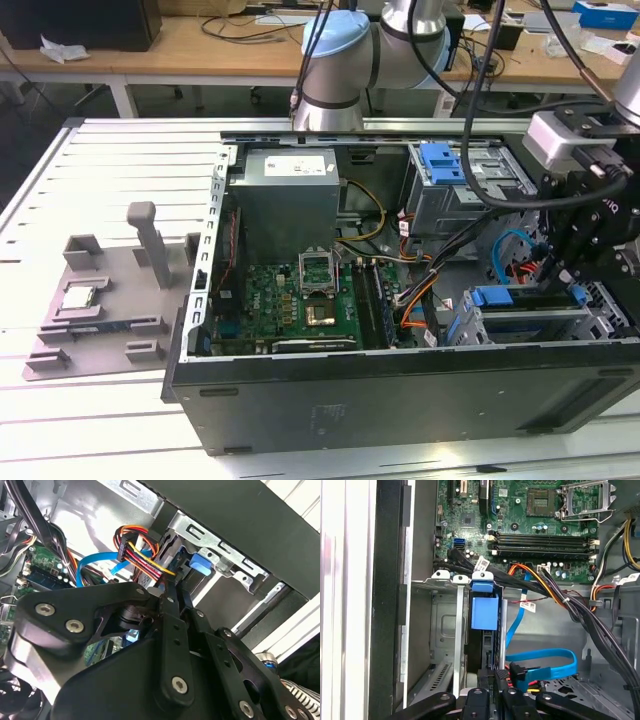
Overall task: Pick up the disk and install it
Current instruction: 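Insert the first disk wire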
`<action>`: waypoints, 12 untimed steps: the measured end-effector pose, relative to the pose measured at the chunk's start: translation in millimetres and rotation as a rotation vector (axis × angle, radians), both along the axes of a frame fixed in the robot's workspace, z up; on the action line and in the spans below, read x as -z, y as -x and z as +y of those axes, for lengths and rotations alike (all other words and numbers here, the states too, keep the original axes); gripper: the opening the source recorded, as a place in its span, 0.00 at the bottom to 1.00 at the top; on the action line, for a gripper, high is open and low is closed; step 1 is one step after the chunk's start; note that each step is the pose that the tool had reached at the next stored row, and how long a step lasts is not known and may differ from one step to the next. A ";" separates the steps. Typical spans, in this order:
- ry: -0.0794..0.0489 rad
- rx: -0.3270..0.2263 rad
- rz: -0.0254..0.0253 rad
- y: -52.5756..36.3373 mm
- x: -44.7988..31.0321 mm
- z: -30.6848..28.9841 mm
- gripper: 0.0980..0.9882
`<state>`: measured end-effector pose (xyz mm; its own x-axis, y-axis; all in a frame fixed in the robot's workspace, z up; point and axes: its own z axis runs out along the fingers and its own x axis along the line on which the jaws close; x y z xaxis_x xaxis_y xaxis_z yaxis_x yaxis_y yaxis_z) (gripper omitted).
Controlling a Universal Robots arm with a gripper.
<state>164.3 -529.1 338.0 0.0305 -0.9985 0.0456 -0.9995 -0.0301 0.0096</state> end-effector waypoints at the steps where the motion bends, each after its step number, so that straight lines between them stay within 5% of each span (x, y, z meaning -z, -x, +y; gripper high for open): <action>1: 0.000 0.000 -0.0001 0.1 1.0 0.0 0.08; 8: -0.001 0.000 0.0001 0.7 2.4 0.0 0.09; 10: 0.000 0.000 0.0000 0.7 1.7 0.0 0.16; 12: 0.000 0.000 -0.0001 0.7 -6.6 0.1 0.16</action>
